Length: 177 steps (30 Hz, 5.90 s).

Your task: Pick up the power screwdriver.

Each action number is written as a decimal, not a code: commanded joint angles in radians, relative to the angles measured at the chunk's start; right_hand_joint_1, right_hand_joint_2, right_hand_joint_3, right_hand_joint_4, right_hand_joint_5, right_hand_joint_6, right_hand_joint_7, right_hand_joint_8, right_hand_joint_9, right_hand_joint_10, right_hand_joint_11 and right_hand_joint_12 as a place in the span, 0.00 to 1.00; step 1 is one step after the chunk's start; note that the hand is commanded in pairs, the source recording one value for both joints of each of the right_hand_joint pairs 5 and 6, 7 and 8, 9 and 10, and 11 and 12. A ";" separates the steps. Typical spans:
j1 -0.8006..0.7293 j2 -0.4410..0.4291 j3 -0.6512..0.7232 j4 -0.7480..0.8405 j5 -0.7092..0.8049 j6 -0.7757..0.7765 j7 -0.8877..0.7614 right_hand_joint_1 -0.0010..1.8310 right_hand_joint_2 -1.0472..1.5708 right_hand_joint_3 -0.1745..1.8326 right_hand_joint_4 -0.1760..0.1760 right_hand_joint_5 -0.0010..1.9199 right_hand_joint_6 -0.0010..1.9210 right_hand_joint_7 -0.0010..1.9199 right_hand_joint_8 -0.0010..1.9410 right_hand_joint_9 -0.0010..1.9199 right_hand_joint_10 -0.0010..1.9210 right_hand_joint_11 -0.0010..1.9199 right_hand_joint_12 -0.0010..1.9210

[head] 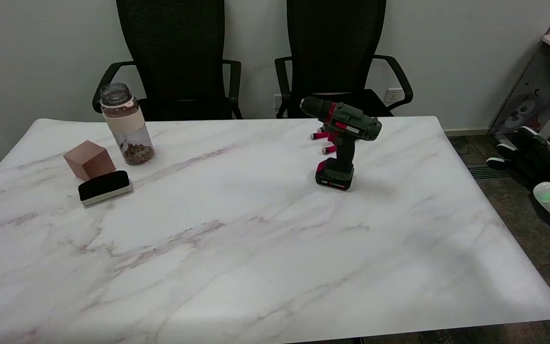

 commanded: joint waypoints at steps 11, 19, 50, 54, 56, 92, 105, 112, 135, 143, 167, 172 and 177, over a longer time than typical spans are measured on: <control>0.166 0.017 0.006 -0.055 -0.285 -0.283 0.048 0.53 0.30 0.53 0.59 0.13 0.13 0.13 0.13 0.20 0.20 0.27 0.27; 0.226 -0.051 0.008 -0.125 -0.285 -0.449 -0.056 0.51 0.26 0.52 0.78 0.11 0.11 0.11 0.11 0.19 0.19 0.24 0.24; 0.729 -0.326 -0.250 0.123 -0.285 -0.698 -0.121 0.51 0.22 0.53 0.97 0.11 0.11 0.11 0.11 0.17 0.17 0.21 0.21; 0.757 -0.337 -0.258 0.154 -0.285 -0.720 -0.127 0.51 0.21 0.53 1.00 0.13 0.13 0.13 0.13 0.16 0.16 0.19 0.19; 0.772 -0.338 -0.267 0.169 -0.286 -0.728 -0.127 0.51 0.21 0.53 1.00 0.13 0.13 0.13 0.13 0.16 0.16 0.19 0.19; 0.842 -0.369 -0.293 0.189 -0.287 -0.773 -0.178 0.53 0.18 0.53 1.00 0.13 0.13 0.13 0.13 0.13 0.13 0.13 0.13; 0.851 -0.371 -0.307 0.180 -0.287 -0.775 -0.178 0.53 0.18 0.53 1.00 0.14 0.14 0.14 0.14 0.12 0.12 0.12 0.12; 0.855 -0.372 -0.314 0.181 -0.287 -0.775 -0.178 0.53 0.18 0.52 1.00 0.14 0.14 0.14 0.14 0.12 0.12 0.13 0.13; 0.855 -0.372 -0.317 0.189 -0.282 -0.788 -0.178 0.59 0.31 0.49 1.00 0.21 0.21 0.21 0.21 0.24 0.24 0.25 0.25; 0.858 -0.372 -0.311 0.190 -0.279 -0.815 -0.178 0.61 0.35 0.55 1.00 0.26 0.26 0.26 0.26 0.34 0.34 0.36 0.36; 0.872 -0.374 -0.305 0.209 -0.276 -0.841 -0.178 0.62 0.49 0.69 1.00 0.38 0.38 0.38 0.38 0.69 0.68 0.91 0.91; 0.876 -0.374 -0.305 0.211 -0.276 -0.848 -0.178 0.62 0.48 0.70 1.00 0.38 0.38 0.38 0.38 0.68 0.68 0.91 0.91; 0.880 -0.375 -0.305 0.211 -0.276 -0.863 -0.178 0.61 0.47 0.71 1.00 0.38 0.38 0.38 0.37 0.68 0.68 0.91 0.91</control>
